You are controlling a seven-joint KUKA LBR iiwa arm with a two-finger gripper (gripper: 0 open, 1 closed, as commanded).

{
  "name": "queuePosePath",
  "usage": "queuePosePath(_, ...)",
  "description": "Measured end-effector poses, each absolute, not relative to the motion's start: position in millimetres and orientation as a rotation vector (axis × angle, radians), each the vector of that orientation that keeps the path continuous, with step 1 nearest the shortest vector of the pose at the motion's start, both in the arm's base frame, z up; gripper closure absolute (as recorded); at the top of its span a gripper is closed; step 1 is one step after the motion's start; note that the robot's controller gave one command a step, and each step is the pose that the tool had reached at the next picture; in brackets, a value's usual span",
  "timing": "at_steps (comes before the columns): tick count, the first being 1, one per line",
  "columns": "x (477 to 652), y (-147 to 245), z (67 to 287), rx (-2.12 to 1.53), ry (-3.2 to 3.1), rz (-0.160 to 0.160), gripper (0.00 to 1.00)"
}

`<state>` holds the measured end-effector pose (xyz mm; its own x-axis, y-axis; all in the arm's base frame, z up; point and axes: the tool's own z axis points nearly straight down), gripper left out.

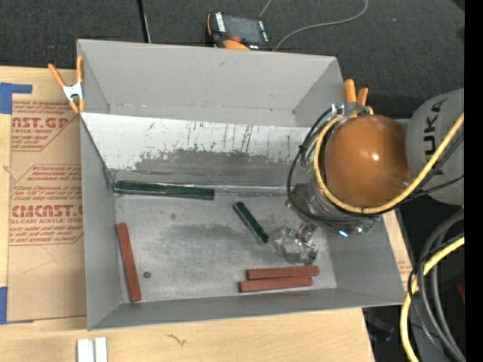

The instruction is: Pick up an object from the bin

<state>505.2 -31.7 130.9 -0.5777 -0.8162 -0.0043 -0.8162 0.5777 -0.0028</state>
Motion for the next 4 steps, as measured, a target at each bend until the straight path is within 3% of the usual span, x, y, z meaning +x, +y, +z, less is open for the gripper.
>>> queuePosePath(1, 504.0, -32.0, 129.5, -1.439, 2.790, 0.004, 0.00)
queuePosePath(2, 592.7, -9.1, 85.3, -1.259, 2.873, 0.004, 0.00)
queuePosePath(3, 591.2, 12.7, 71.2, -1.369, 2.820, 0.000, 0.00)
queuePosePath(4, 567.4, -62.2, 115.9, -1.315, 2.849, -0.007, 0.00)
